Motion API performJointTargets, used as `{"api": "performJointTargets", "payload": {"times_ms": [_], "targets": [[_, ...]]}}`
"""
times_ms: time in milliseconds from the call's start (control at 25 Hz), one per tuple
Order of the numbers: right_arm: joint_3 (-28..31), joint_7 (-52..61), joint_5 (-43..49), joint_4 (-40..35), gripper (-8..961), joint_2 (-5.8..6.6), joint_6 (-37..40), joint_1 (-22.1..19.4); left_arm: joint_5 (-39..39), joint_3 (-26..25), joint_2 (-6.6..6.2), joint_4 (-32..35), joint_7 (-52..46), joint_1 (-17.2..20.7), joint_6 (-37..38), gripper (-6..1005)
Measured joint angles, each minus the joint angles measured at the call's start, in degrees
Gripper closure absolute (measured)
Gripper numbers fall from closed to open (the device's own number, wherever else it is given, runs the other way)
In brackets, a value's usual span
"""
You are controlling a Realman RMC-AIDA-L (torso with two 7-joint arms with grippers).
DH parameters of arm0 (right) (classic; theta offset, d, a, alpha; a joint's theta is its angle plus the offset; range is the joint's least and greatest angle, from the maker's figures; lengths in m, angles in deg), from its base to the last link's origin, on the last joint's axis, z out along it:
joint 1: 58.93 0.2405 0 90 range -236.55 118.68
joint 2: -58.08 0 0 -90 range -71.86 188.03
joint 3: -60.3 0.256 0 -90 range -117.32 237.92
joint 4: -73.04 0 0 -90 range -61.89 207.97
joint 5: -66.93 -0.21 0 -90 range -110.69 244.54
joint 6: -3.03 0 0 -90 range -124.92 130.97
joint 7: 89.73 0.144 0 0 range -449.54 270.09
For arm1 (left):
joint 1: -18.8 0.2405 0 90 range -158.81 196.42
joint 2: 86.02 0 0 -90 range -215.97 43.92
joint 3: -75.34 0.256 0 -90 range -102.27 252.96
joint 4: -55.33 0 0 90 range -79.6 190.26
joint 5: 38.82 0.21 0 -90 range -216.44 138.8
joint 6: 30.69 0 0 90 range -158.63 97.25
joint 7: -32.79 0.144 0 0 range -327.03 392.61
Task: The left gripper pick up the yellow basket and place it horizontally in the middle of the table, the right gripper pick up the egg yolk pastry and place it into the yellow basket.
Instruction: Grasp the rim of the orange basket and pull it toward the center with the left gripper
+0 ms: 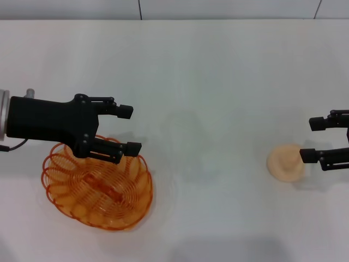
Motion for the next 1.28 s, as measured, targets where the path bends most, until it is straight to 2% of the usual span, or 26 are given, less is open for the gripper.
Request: {"api": "performJointTargets", "payload": {"times_ms": [600, 920, 1040, 1160, 1200, 1280], "targets": [[-0.63, -0.04, 0.17, -0.01, 176, 0.00, -0.27, 0.17, 0.00, 0.00, 0.06, 0.22, -0.81, -0.10, 0.60, 119], [-1.10, -0.04, 0.16, 0.05, 176, 0.00, -0.50, 0.18, 0.71, -0.09, -0.56, 0.45, -2.86, -0.35, 0.94, 119], [-1.27, -0.04, 0.14, 0.08, 176, 0.00, -0.92, 0.28, 0.73, -0.44, -1.06, 0.48, -3.44, -0.24, 0.63, 120], [-1.45, -0.04, -0.23, 0.21, 176, 0.01, -1.35, 0.36, 1.53, -0.50, -2.42, 0.86, -6.56, -0.12, 0.24, 120], [-1.66, -0.04, -0.31, 0.24, 176, 0.00, -1.54, 0.37, 1.53, -0.50, -2.42, 0.86, -6.56, -0.12, 0.24, 120], [-1.98, -0.04, -0.30, 0.27, 176, 0.00, -1.87, 0.40, 4.21, -0.52, -3.10, 3.50, -11.09, 0.18, 0.34, 120]]}}
